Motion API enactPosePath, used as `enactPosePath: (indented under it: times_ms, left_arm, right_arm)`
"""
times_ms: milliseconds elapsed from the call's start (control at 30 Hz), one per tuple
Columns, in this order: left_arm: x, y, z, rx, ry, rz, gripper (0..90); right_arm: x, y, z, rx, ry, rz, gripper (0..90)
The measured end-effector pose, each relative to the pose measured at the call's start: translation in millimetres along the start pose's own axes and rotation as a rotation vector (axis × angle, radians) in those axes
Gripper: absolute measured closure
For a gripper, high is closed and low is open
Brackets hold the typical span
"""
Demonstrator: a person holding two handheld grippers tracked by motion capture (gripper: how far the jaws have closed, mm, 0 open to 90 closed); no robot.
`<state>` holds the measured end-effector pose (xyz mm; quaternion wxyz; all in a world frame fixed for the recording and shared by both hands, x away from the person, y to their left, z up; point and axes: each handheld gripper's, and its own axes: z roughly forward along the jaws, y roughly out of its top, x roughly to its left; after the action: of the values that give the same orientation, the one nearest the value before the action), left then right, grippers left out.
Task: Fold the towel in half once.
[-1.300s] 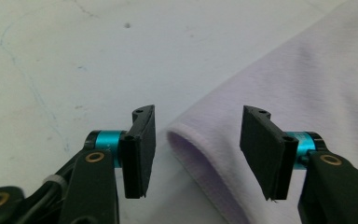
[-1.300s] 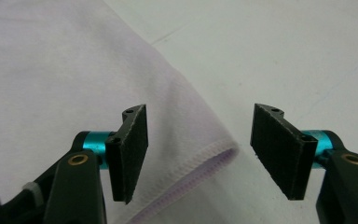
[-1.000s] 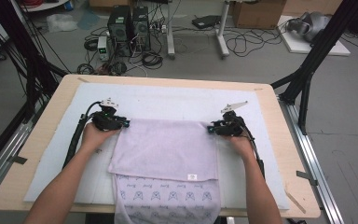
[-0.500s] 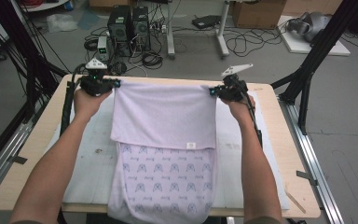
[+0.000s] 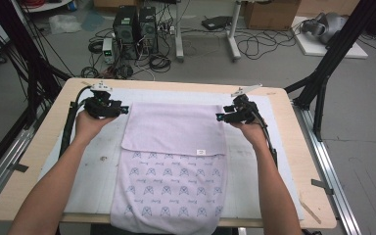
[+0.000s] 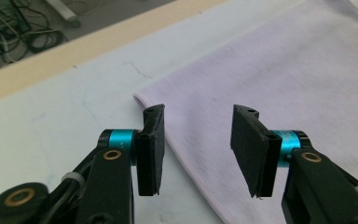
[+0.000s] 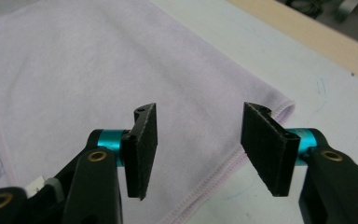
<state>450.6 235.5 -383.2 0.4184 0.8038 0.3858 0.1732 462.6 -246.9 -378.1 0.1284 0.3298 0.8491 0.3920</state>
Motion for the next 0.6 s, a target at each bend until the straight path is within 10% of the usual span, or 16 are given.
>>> enactPosePath:
  times_ms: [600]
  left_arm:
    - [-55.0,-75.1,-20.7,0.018,-0.158,0.085,55.5]
  right_arm:
    - [60.8,-73.9,-2.5,0.058,0.125,-0.062,52.9]
